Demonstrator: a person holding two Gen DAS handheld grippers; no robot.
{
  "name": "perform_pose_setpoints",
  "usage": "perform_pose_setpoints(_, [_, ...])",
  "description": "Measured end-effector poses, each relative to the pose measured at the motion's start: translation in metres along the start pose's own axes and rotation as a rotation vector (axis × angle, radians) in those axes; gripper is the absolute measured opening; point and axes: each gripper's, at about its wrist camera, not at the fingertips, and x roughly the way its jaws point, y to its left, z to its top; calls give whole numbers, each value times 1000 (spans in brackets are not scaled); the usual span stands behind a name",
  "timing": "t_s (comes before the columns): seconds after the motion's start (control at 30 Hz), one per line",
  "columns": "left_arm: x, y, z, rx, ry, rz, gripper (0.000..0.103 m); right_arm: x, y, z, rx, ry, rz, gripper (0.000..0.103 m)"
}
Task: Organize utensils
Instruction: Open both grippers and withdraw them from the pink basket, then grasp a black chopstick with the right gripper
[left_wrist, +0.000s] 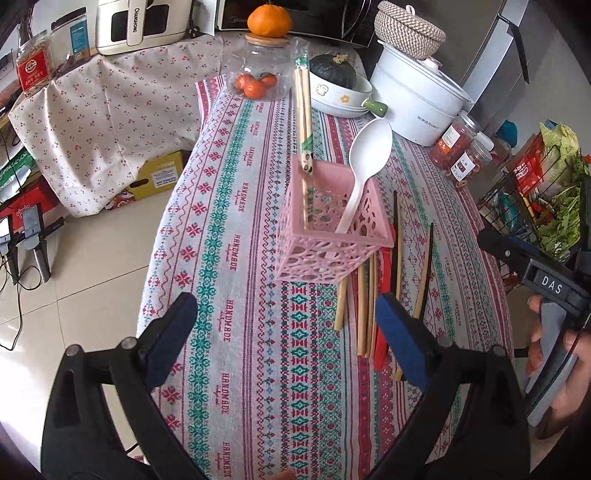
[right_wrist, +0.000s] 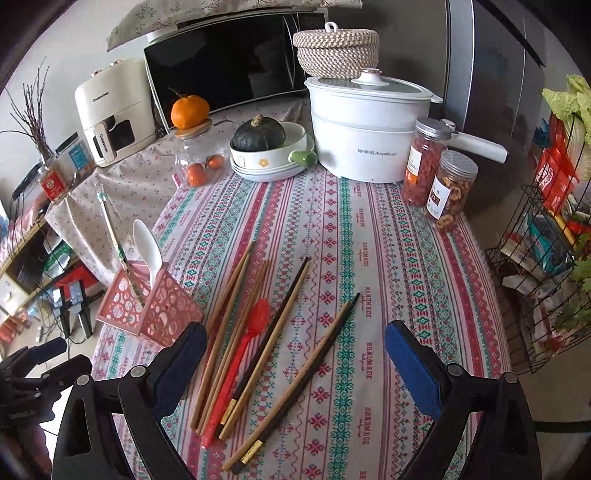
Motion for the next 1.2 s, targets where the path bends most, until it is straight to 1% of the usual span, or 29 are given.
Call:
perform_pose_setpoints(0.13, [8, -12, -4, 36, 40, -1, 97, 25, -20, -6, 30, 94, -34, 98])
perform_pose_setpoints(0.33, [20, -29, -6, 89, 94, -15, 97, 69, -48, -17, 128, 240, -39, 98])
perform_pose_setpoints(0.4, [24, -33, -7, 100, 109, -16, 97, 81, -51, -20, 133, 268, -41, 98])
perform_pose_setpoints(0.5, [28, -38, -8, 115, 124, -19, 97, 94, -53, -20, 128, 283, -54, 97])
perform_pose_setpoints(0.57, [30, -40, -9, 124, 131, -21, 97, 100, -53, -21, 125, 290, -55, 90])
perform_pose_setpoints(0.63, [32, -41, -10, 130, 136, -24, 97, 106, -52, -21, 125, 311, -51, 74])
perform_pose_setpoints(0.67, [32, -42, -10, 131, 139, -26, 97, 105, -50, -20, 115, 295, -61, 73])
perform_pose_setpoints(0.73, [32, -42, -10, 133, 141, -31, 97, 105, -46, -18, 108, 291, -46, 64])
perform_pose_setpoints(0.87, [31, -43, -10, 135, 141, -43, 97, 106, -39, -15, 97, 287, -34, 54])
perform_pose_setpoints(0.93, [29, -44, -11, 136, 140, -47, 97, 106, -36, -15, 96, 290, -26, 46])
perform_pose_setpoints(0.97, [29, -44, -11, 137, 138, -48, 97, 106, -35, -15, 95, 291, -23, 45])
perform_pose_setpoints(1.03, [28, -44, -12, 141, 137, -51, 97, 108, -31, -13, 89, 295, -25, 38])
perform_pose_setpoints(1.13, [28, -44, -12, 141, 137, -52, 97, 111, -28, -11, 78, 316, -29, 33])
perform_pose_setpoints(1.2, [28, -44, -12, 142, 136, -53, 97, 113, -29, -12, 83, 326, -14, 33])
